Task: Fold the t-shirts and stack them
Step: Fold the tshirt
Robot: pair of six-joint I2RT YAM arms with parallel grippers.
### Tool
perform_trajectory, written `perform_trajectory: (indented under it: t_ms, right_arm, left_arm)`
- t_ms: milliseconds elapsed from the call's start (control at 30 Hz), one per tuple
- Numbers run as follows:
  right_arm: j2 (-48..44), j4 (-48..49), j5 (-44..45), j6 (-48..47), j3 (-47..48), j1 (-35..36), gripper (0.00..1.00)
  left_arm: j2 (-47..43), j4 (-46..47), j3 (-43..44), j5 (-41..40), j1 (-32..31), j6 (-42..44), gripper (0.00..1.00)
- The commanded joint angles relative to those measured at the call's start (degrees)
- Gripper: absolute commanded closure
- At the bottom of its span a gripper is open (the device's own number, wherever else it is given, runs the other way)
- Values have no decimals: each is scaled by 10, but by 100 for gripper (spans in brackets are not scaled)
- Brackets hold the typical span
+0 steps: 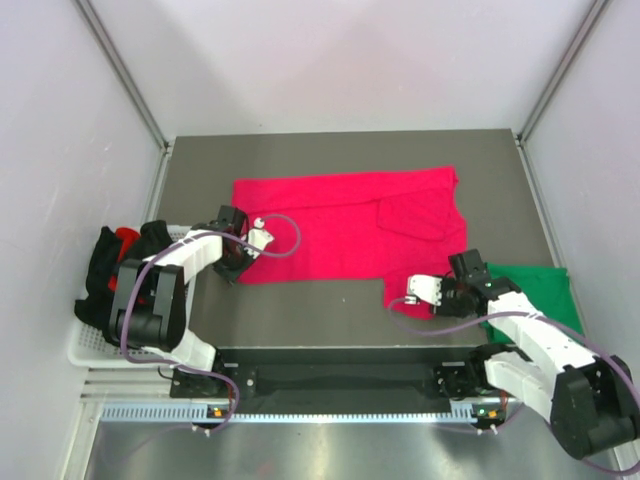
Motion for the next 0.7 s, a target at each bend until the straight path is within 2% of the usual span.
perform_trajectory:
  t_ms: [0,133,167,233,267,333,533,600,633,667]
  right_arm:
    - [29,35,-5,-10,24,2,53]
    - [49,13,-22,-16,36,1,57]
    - [54,6,-23,-15,39,1,68]
    - [55,5,-21,-14,51,1,80]
    - [55,4,-19,-14,56,1,91]
    - [55,7,-18,-10,75,1,96]
    - [116,42,-23,27,159,-1,93]
    - [149,52,-27,39,177,-2,81]
    - [158,67,-27,57,191,-2,72]
    - [172,75,-26,70,196,-3,59]
  left_arm:
    - [-7,-22,-9,26,-1,-14,100]
    - [-3,-22,-4,22,-1,-12,100]
    - [-3,-23,-2,22,-1,-12,100]
    - [-4,-23,0,22,-1,-12,100]
    - [-4,-24,2,22,-1,-13,100]
    - [-3,-25,6,22,-1,-12,100]
    - [5,-28,19,21,-1,-13,100]
    - [5,-28,20,21,-1,-13,100]
    - [5,-30,21,22,-1,-15,100]
    - [5,-30,21,20,-1,-15,100]
